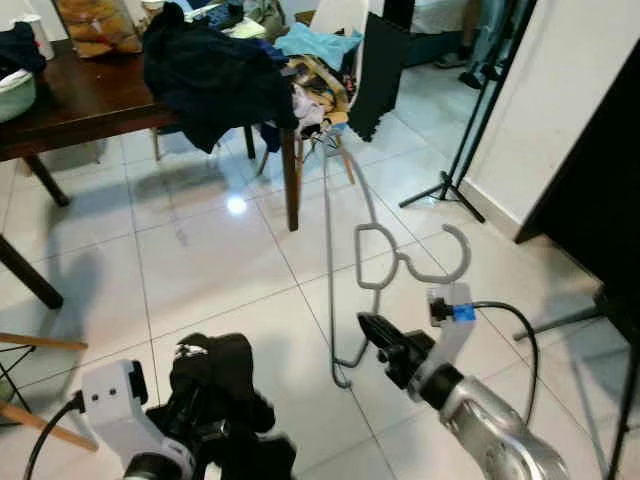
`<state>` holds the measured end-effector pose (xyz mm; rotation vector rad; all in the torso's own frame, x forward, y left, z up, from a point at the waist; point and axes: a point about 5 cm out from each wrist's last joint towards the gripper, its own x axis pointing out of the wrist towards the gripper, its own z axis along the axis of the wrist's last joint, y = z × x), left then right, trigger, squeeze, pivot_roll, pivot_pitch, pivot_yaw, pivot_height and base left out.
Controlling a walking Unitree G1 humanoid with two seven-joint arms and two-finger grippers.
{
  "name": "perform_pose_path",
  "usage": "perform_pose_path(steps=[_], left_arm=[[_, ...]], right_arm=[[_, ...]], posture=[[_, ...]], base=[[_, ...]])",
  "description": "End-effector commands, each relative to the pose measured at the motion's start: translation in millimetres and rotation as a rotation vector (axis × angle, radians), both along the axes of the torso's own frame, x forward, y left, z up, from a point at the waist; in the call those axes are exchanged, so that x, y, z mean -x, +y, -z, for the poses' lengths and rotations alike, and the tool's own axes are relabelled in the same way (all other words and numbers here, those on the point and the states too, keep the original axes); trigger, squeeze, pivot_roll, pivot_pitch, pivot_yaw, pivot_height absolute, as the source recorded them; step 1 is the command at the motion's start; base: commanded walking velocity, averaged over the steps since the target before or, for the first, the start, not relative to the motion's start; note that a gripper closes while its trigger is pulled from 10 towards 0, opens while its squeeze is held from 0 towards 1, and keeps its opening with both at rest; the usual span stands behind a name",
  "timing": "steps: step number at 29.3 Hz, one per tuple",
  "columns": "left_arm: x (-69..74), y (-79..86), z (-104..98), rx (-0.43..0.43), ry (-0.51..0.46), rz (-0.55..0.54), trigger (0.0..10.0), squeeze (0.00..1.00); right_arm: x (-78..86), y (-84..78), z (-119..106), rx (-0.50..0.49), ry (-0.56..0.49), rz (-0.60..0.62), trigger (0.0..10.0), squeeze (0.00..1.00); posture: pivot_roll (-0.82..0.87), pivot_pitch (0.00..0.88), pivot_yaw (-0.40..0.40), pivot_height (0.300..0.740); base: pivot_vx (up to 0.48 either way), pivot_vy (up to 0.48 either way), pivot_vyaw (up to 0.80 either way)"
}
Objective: Hang hanger
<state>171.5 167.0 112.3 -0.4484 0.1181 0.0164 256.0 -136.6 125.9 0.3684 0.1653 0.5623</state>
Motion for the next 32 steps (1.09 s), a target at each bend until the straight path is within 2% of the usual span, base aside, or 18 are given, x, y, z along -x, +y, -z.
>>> perform_pose_path(steps=[1,32], left_arm=[[1.6,-1.3,1.2,0.009,0.004,0.004,10.0,0.0],[-0.2,-1.5,-1.9,0.008,-0.02,-0.005,10.0,0.0]], right_arm=[[3.8,-2.6,5.7,0.004,0.023,0.002,10.0,0.0],[2.9,-3.9,3.9,0.01,0.011,-0.004,10.0,0.0]], posture=[[-0.01,0.14,-0.021,0.74],[-0.02,0.147,-0.022,0.74]], base=[[0.0,0.0,0.68],[0.0,0.0,0.67]])
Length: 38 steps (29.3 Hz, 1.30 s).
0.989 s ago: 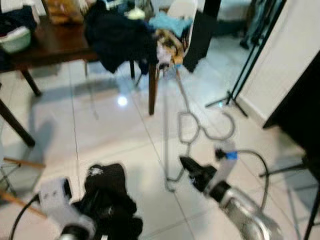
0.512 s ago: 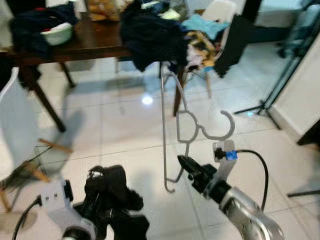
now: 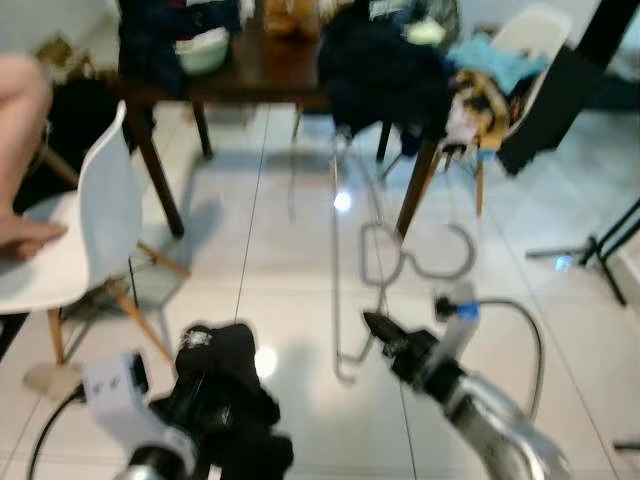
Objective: Hang hanger
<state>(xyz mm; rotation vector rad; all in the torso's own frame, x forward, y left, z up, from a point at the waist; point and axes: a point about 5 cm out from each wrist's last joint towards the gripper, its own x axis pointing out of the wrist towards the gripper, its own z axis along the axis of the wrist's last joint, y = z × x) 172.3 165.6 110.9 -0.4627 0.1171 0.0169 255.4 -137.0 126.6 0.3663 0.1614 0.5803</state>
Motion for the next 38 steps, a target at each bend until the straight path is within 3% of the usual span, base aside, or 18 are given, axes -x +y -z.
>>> perform_pose_path(steps=[1,38], left_arm=[[0.6,-0.1,-3.4,-0.006,-0.019,-0.004,10.0,0.0],[4.4,0.4,-4.9,-0.006,-0.02,-0.002,10.0,0.0]], right_arm=[[2.3,-3.5,4.6,0.011,0.018,0.013,10.0,0.0],[7.3,-3.2,1.7,-0.02,0.01,0.012,10.0,0.0]], posture=[[-0.02,0.147,-0.022,0.74],[-0.01,0.151,-0.017,0.74]], base=[[0.0,0.0,0.68],[0.0,0.0,0.65]])
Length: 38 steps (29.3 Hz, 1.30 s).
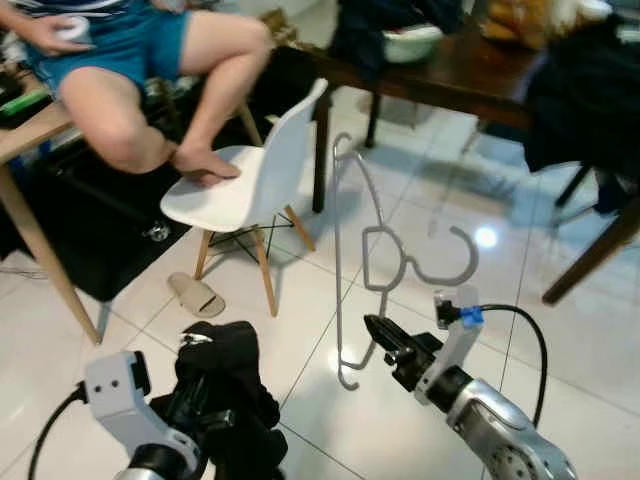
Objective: Hang hanger
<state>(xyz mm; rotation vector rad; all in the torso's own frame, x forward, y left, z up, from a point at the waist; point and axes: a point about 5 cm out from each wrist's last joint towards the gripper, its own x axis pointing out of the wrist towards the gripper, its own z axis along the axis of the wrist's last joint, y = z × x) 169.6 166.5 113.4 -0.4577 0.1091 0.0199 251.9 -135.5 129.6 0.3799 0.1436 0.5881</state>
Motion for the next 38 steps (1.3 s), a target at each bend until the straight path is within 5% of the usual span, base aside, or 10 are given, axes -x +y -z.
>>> perform_pose_path(steps=[1,15,30,38], left_arm=[[2.1,-0.3,-2,-0.001,-0.012,0.003,10.0,0.0],[3.4,7.8,6,0.003,0.033,0.019,10.0,0.0],[-19.2,17.3,0,-0.087,-0.013,-0.011,10.0,0.0],[-21.3,18.2,1,-0.086,-0.012,-0.002,10.0,0.0]], right_arm=[[4.3,-4.7,5,-0.005,0.025,0.016,10.0,0.0],[6.3,3.6,12,-0.022,0.057,0.015,10.0,0.0],[-1.6,7.4,14,-0.026,0.051,0.031,10.0,0.0],[-3.6,6.0,12,-0.038,0.039,0.045,10.0,0.0]], posture=[[-0.01,0.151,-0.017,0.74],[0.01,0.081,0.01,0.74],[0.01,0.068,0.025,0.74],[0.01,0.068,0.026,0.74]], base=[[0.0,0.0,0.0],[0.0,0.0,-0.4],[0.0,0.0,-0.8],[0.0,0.0,0.0]])
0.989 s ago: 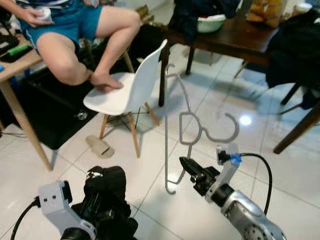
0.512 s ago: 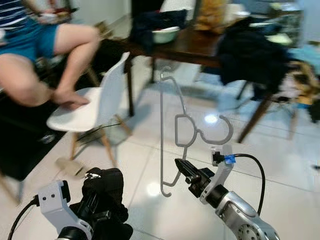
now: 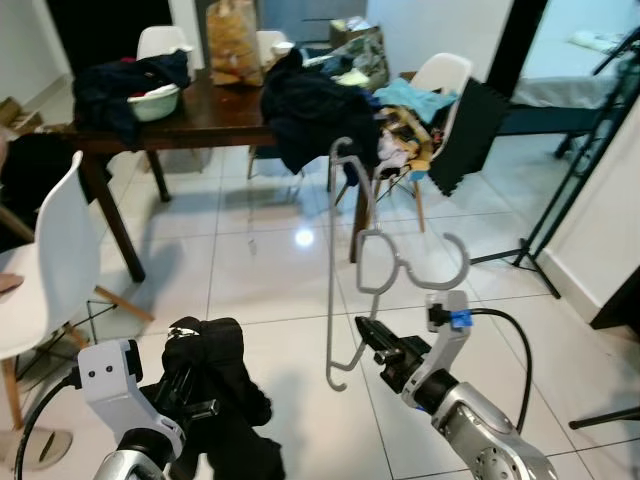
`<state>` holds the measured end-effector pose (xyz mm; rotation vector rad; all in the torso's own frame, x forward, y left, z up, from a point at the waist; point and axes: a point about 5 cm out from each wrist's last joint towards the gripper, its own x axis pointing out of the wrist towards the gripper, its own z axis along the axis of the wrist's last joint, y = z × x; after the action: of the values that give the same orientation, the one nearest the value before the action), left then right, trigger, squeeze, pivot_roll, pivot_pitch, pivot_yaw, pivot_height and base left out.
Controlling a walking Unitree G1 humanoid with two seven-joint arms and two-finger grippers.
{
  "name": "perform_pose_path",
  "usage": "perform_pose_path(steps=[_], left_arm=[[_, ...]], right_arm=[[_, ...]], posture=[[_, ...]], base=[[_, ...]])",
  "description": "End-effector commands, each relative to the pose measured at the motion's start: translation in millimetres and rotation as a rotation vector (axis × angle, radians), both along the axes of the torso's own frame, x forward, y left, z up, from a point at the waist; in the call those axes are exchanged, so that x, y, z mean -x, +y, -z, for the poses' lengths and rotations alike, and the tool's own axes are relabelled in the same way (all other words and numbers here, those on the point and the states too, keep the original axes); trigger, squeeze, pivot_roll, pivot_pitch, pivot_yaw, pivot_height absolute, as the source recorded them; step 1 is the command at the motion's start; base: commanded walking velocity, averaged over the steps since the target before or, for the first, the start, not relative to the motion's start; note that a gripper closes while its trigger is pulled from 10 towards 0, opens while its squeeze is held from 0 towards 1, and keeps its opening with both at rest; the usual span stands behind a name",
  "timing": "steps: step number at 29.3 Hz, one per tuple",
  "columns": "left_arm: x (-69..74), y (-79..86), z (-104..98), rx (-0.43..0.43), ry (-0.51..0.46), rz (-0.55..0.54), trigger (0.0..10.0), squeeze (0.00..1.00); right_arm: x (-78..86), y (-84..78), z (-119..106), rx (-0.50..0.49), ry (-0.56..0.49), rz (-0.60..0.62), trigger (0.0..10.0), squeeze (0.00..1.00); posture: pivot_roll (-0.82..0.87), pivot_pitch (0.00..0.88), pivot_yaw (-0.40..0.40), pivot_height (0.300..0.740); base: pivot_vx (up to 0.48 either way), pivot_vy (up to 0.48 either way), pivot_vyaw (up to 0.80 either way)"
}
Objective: Hang hanger
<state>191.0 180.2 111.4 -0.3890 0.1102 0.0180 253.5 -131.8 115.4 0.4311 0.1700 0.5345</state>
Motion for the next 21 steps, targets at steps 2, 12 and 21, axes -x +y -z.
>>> perform_pose_path(steps=[2,12,21], left_arm=[[-0.9,4.1,-1,-0.024,-0.014,-0.005,10.0,0.0],[-7.4,12.5,-11,-0.106,-0.064,-0.067,10.0,0.0],[-10.4,15.4,-14,-0.111,-0.073,-0.062,10.0,0.0]], right_arm=[[-2.6,1.7,-2,-0.003,-0.009,-0.002,10.0,0.0],[-7.4,-1.1,-4,0.009,-0.015,0.013,10.0,0.0],[-13.3,-1.7,-3,0.021,-0.014,0.034,10.0,0.0]], posture=[[0.01,0.07,0.025,0.74],[0.01,0.07,0.02,0.74],[0.01,0.068,0.021,0.74]], base=[[0.0,0.0,0.0],[0.237,0.0,0.0],[0.477,0.0,0.0]])
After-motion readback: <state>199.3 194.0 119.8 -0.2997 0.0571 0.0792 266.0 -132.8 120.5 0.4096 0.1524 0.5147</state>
